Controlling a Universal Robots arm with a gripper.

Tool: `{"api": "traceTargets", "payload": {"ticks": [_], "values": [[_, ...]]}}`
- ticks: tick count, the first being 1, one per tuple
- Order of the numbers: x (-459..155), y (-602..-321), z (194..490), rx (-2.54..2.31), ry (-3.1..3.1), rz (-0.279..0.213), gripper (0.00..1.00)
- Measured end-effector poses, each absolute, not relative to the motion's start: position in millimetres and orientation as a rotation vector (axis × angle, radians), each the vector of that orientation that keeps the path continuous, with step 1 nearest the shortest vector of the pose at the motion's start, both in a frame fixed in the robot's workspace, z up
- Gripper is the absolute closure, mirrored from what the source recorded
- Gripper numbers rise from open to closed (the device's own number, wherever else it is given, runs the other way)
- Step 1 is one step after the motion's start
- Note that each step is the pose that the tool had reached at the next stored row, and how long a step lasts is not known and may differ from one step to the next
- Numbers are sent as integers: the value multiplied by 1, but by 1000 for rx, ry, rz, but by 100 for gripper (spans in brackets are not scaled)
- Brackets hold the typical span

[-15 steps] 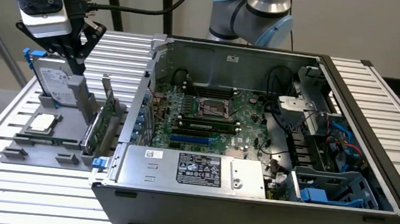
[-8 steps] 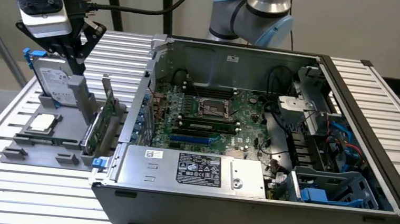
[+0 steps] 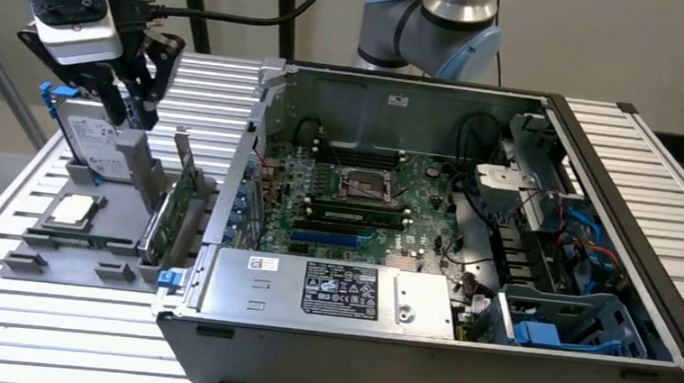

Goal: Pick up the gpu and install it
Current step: 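Pick up the gpu and move the gpu toward the slot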

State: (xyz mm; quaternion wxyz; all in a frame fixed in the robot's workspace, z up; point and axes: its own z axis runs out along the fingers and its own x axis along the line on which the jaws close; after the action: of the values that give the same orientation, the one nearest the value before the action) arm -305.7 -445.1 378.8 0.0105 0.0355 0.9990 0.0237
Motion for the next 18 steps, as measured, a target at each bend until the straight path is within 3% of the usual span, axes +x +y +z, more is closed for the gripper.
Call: {"api": "traceTargets", "payload": {"ticks": [18], "values": [[-307,-445,351,110,3114,74,0]]}}
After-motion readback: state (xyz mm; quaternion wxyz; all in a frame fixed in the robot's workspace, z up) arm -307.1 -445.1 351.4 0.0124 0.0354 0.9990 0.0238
